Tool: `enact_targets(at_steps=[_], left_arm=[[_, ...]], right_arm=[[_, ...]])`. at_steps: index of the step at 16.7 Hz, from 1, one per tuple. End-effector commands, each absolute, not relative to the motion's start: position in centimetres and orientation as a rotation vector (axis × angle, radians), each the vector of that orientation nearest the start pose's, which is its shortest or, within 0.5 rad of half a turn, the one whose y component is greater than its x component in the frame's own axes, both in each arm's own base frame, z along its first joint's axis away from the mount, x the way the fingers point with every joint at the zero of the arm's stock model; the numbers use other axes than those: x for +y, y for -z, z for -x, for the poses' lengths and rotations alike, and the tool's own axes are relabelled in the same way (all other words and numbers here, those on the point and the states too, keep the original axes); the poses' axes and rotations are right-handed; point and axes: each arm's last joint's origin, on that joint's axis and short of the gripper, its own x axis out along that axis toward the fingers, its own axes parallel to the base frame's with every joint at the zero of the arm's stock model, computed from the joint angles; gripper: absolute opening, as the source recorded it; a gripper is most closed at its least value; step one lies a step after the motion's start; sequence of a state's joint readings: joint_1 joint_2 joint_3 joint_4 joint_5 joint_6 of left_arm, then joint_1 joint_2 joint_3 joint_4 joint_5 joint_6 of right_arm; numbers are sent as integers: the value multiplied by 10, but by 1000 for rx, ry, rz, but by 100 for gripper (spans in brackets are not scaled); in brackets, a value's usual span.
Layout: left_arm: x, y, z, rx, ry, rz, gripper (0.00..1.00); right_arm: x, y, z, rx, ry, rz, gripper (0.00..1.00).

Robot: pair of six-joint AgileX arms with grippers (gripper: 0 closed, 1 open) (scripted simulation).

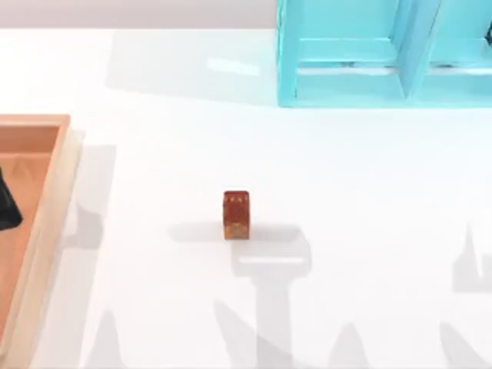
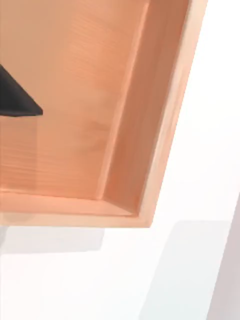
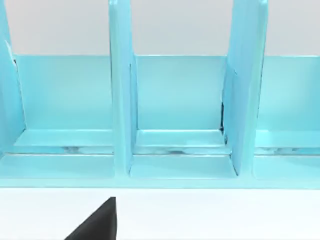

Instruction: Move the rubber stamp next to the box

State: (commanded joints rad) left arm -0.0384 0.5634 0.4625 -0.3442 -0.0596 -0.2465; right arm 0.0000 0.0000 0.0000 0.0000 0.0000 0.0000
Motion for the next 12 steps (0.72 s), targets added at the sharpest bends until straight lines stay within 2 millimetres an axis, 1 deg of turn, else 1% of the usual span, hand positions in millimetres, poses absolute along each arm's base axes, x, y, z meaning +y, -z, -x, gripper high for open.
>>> enact_targets(at_steps=[1, 3, 4, 6, 9, 12], left_arm=[[-6, -241, -155, 530, -92, 245, 100], [-13, -251, -189, 720, -128, 277, 100], [-18, -253, -208, 817, -146, 284, 100], [-33, -251, -246, 1003, -180, 281, 100], [-66, -241, -297, 1231, -211, 240, 100], [-110, -229, -331, 1389, -208, 176, 100]], right_arm=[[-1, -160, -106, 0, 0, 0, 100], [-1, -160, -106, 0, 0, 0, 100], [-1, -160, -106, 0, 0, 0, 100], [-1, -160, -106, 0, 0, 0, 100], [-1, -160, -106, 0, 0, 0, 100], [-1, -160, -106, 0, 0, 0, 100]])
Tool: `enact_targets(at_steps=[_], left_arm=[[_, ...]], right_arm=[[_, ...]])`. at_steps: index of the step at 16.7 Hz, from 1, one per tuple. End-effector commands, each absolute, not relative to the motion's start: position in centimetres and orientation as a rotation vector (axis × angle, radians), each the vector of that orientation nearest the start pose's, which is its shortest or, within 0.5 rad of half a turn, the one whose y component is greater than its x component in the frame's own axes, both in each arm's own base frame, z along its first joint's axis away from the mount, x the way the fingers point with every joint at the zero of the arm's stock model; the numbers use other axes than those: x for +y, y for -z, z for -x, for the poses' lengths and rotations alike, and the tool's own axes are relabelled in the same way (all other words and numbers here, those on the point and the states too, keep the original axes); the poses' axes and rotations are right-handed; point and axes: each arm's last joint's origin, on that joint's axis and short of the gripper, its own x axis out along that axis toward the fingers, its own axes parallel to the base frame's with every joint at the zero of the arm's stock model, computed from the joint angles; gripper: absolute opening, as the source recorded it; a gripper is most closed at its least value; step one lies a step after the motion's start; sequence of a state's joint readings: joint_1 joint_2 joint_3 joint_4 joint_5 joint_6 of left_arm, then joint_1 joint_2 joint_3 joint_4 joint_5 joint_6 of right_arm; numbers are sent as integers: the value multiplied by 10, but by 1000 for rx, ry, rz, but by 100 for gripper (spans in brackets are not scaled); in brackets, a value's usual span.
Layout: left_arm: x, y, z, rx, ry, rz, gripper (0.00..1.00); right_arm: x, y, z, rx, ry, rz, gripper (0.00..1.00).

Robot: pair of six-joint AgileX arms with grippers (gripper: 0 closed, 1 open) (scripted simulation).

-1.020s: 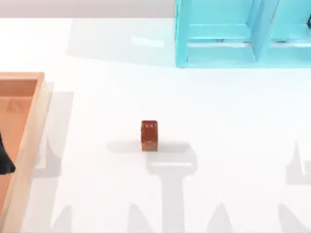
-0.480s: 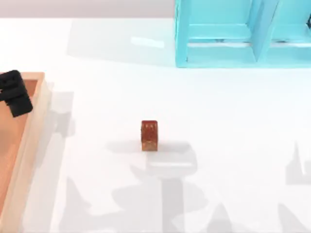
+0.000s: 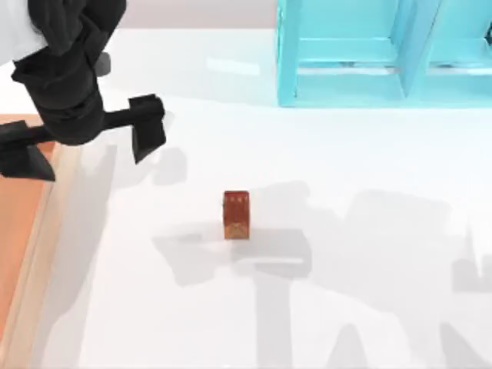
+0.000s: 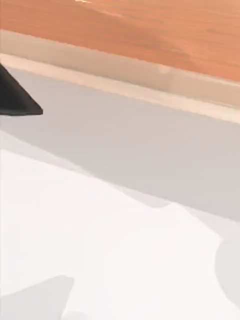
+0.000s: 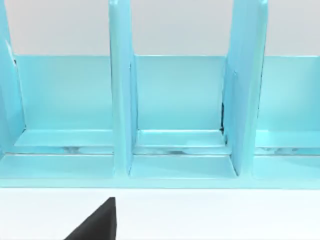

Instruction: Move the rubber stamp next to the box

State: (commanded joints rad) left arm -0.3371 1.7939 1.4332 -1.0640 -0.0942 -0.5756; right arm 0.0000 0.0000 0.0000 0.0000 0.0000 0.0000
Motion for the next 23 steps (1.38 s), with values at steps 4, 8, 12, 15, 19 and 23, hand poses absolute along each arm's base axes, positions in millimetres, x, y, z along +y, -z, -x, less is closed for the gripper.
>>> enact_targets(at_steps=[4, 8, 12, 15, 19, 23], left_arm=[[-176, -218, -353, 1515, -146, 83, 100], [-233, -216, -353, 1565, -49, 12, 100], [-260, -221, -347, 1570, 15, -15, 100], [-260, -221, -347, 1571, 16, -16, 100], [-259, -216, -347, 1570, 15, -15, 100], [-262, -174, -350, 1568, 17, -14, 100]], right_arm=[[-1, -160, -106, 0, 0, 0, 100], [-1, -160, -106, 0, 0, 0, 100], [-1, -160, -106, 0, 0, 0, 100], [-1, -160, -106, 0, 0, 0, 100], [-1, -160, -106, 0, 0, 0, 100], [-1, -160, -106, 0, 0, 0, 100]])
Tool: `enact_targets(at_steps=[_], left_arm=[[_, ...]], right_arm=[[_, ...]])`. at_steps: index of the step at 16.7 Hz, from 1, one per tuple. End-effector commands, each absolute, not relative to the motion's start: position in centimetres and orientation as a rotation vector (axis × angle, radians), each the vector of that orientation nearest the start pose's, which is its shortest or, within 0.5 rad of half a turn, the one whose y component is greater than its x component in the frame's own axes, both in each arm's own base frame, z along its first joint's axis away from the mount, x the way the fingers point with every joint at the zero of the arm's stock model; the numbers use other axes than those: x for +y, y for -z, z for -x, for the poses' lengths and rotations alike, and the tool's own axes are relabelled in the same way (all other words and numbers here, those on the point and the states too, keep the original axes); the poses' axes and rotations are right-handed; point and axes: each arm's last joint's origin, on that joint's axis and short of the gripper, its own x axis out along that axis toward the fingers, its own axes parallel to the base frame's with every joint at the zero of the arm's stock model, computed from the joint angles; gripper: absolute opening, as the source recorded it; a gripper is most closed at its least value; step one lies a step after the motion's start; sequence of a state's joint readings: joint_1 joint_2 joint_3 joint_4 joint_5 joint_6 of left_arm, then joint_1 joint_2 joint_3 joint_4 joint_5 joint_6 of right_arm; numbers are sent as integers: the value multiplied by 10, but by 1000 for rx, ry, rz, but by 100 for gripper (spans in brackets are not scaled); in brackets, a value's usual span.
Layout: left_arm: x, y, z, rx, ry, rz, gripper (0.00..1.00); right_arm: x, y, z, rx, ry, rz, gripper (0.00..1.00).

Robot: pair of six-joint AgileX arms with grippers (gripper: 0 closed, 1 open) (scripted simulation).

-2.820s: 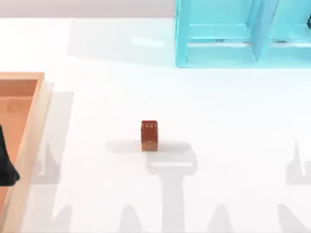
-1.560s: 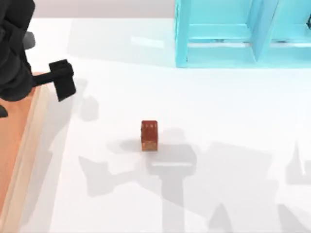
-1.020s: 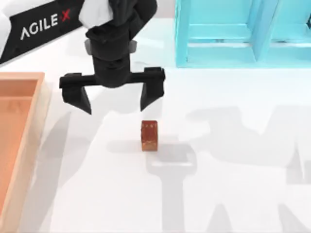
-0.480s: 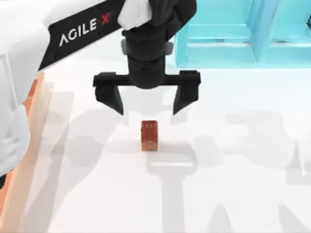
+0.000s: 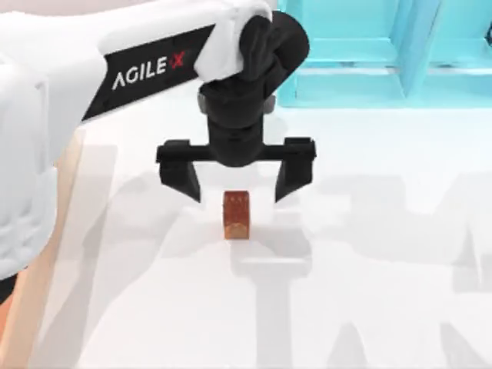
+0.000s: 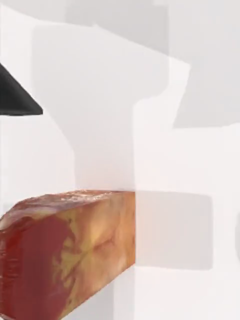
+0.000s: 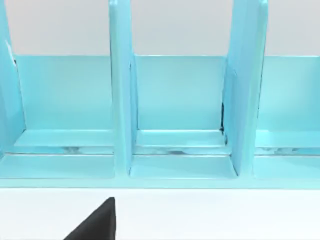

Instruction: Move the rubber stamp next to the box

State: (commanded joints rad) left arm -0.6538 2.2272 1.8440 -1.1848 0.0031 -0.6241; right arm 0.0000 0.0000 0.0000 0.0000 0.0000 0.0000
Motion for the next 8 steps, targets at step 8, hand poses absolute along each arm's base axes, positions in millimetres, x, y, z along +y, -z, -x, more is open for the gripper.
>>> enact_targets(at_steps=[8], left_arm=[[-260, -121, -347, 1571, 16, -16, 100]], right_arm=[[-1, -160, -106, 0, 0, 0, 100]])
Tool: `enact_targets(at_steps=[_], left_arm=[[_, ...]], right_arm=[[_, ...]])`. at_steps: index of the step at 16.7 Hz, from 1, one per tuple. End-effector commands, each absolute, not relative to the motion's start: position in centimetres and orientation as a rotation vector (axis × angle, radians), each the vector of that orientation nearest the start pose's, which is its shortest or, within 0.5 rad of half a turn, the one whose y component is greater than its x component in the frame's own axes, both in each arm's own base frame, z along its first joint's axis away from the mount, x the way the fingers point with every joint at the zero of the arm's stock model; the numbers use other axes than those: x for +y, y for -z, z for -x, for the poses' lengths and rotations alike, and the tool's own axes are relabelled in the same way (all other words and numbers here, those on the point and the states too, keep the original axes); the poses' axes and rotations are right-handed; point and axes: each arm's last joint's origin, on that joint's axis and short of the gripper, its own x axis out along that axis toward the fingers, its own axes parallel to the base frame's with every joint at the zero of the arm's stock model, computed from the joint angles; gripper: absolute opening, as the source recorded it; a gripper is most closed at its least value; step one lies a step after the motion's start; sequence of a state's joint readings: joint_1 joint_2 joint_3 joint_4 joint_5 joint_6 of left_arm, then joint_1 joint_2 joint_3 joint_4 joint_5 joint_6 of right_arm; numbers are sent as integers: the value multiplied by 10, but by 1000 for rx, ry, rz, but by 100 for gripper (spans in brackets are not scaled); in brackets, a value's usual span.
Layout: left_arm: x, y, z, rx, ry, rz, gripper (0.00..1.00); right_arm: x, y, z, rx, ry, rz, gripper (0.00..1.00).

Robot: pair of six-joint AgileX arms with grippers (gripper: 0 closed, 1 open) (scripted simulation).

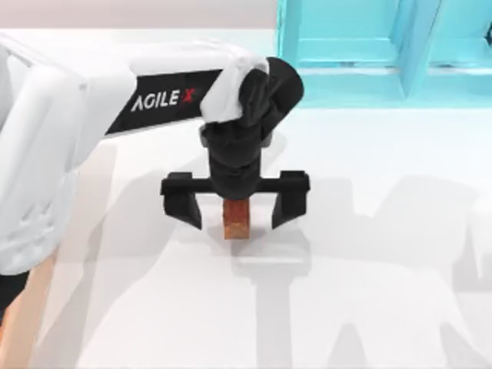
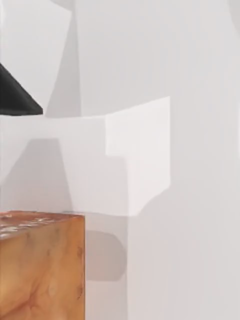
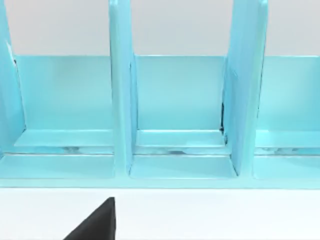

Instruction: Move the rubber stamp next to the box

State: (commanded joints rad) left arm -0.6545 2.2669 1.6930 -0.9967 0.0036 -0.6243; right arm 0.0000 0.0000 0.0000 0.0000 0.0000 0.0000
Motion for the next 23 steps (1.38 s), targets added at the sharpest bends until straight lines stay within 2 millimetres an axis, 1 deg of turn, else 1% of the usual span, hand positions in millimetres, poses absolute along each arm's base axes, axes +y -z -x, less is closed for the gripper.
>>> enact_targets(at_steps=[1, 14, 15, 23], left_arm=[[-260, -121, -347, 1571, 16, -16, 100], [-260, -121, -347, 1571, 16, -16, 2], [-260, -121, -347, 1571, 16, -16, 0], [-260, -121, -347, 1569, 17, -15, 0]], right_arm=[[-1, -160, -106, 0, 0, 0, 100], [-1, -160, -106, 0, 0, 0, 100], [-1, -160, -106, 0, 0, 0, 100], [-1, -160, -106, 0, 0, 0, 100]])
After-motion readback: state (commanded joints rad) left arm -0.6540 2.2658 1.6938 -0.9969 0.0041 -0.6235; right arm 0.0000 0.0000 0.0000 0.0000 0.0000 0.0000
